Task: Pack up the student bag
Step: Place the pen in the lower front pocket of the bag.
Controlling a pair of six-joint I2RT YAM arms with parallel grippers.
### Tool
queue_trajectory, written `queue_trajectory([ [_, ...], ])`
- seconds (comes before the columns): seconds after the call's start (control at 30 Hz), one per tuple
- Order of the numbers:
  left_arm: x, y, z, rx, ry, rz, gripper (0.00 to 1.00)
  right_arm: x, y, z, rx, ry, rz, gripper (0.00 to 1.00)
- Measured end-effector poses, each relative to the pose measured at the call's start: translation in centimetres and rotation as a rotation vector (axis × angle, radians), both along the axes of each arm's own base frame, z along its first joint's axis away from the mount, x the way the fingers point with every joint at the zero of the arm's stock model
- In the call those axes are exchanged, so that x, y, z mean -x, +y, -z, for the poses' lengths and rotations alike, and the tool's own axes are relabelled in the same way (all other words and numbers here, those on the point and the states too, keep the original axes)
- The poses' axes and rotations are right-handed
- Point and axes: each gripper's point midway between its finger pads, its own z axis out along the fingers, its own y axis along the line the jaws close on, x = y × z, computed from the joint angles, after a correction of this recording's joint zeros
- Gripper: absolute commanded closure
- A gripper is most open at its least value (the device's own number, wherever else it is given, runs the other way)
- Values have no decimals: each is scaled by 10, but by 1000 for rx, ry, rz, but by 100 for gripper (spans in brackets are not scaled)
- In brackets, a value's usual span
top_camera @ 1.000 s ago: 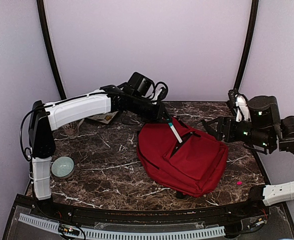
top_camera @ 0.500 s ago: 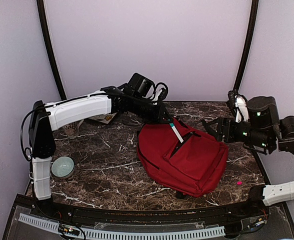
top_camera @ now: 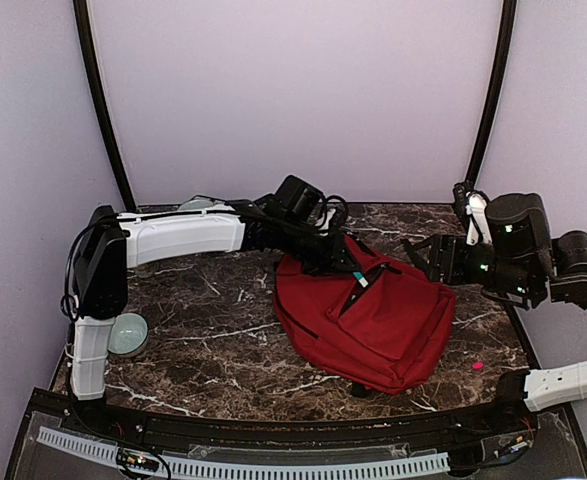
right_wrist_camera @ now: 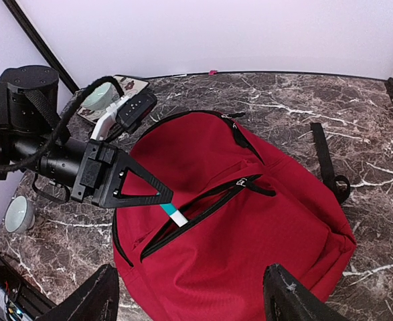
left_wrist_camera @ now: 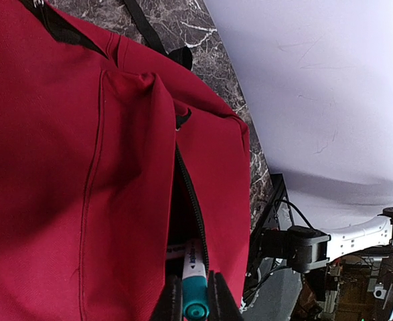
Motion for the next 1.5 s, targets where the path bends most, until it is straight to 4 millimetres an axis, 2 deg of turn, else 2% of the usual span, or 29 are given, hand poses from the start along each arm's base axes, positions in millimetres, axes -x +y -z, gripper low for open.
queue_trajectory([
  [0.53, 22, -30, 26, 45, 148, 19, 100, -4, -5, 6, 3, 21, 43, 25],
  [0.67, 27, -34, 28, 47, 160, 26, 90, -5, -5, 10, 10, 26, 47, 24],
  [0.8, 30, -36, 28, 45, 163, 30, 73, -5, -6, 14, 19, 31, 50, 23],
  [1.03, 39, -40, 27, -10, 144, 58, 57, -12, -8, 16, 43, 23, 58, 21],
  [1.2, 38, -37, 8, -51, 86, 70, 50, -28, -13, 23, 95, 30, 70, 21],
  [1.3, 37, -31, -1, -89, 58, 76, 42, -42, -16, 30, 132, 49, 75, 21],
  [1.5, 43, -15, -2, -179, 34, 107, 35, -70, -29, 40, 172, 98, 82, 20],
])
